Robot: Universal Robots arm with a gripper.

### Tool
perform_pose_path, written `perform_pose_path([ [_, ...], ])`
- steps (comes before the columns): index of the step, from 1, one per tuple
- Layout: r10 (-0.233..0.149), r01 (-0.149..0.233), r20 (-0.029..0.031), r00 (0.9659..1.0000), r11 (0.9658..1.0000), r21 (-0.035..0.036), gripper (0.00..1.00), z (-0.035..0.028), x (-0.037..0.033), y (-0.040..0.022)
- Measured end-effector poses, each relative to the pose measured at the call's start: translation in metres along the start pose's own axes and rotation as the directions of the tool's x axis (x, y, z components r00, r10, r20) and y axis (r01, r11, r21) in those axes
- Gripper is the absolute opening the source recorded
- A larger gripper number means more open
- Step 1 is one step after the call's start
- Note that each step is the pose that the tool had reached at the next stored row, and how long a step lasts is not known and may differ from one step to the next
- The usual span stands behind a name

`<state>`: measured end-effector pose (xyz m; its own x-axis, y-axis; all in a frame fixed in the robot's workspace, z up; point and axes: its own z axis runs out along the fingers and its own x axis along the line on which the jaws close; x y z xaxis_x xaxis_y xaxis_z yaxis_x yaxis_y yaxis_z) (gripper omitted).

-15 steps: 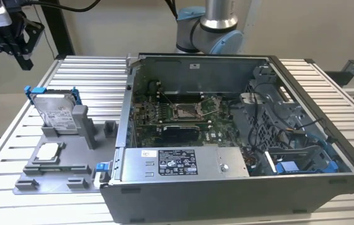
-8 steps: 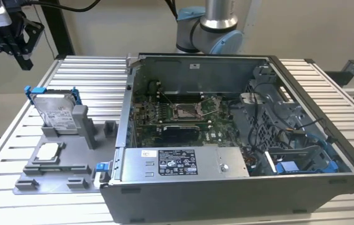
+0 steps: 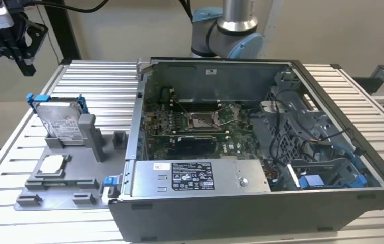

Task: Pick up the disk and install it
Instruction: 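Reach for the disk, then pick up the disk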

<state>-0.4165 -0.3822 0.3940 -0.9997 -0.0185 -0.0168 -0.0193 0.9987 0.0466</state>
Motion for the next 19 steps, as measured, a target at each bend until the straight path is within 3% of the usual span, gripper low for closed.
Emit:
perform_pose_path([
  [5, -0.067, 0.067, -0.0025, 0.9978, 0.9978, -0.0012, 0.00, 0.0000, -0.0001, 0.0000],
  [9, -0.126, 0.126, -0.0050, 0.9920, 0.9920, -0.0025, 0.00, 0.0000, -0.0001, 0.0000],
  [14, -0.198, 0.198, -0.0079, 0.9802, 0.9802, -0.0042, 0.00, 0.0001, -0.0001, 0.0000],
  [19, -0.268, 0.268, -0.0109, 0.9633, 0.9634, -0.0061, 0.00, 0.0000, -0.0001, 0.0000],
])
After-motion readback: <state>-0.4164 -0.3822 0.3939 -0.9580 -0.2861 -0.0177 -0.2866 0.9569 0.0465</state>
